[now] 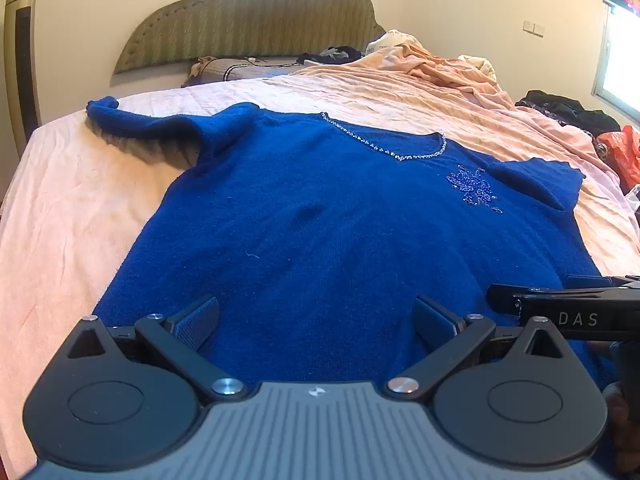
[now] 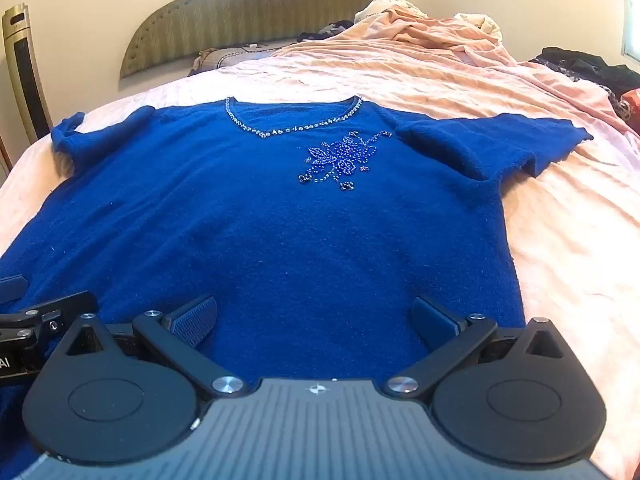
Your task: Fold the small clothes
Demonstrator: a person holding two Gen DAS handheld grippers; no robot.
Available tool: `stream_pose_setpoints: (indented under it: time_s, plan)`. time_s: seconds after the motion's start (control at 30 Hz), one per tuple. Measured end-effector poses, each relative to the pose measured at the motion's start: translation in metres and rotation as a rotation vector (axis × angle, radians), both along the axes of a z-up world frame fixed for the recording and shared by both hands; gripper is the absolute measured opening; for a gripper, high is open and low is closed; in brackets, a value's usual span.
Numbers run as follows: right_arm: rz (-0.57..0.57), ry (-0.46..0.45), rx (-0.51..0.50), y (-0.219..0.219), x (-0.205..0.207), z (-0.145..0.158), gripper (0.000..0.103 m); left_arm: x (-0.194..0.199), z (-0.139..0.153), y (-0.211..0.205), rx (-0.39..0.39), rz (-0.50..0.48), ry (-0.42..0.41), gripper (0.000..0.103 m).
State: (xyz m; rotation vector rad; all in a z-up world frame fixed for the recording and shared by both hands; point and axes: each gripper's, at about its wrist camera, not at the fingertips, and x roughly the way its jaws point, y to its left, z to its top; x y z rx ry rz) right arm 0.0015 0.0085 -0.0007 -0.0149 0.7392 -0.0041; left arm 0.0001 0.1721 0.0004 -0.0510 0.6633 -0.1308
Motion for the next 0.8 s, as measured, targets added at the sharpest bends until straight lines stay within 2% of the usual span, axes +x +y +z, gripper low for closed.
stream_pose_setpoints:
  time_s: [0.17, 0.8]
  plan:
    - [-0.001, -0.010, 0.059, -0.005, 0.000, 0.000, 0.103, 0.000, 0.000, 0.001, -0.004, 0.000, -0.001, 0.103]
    - [-0.020, -0.020, 0.039, -0.007, -0.006, 0.000, 0.103, 0.000, 0.000, 0.003, -0.015, 0.000, -0.003, 0.103]
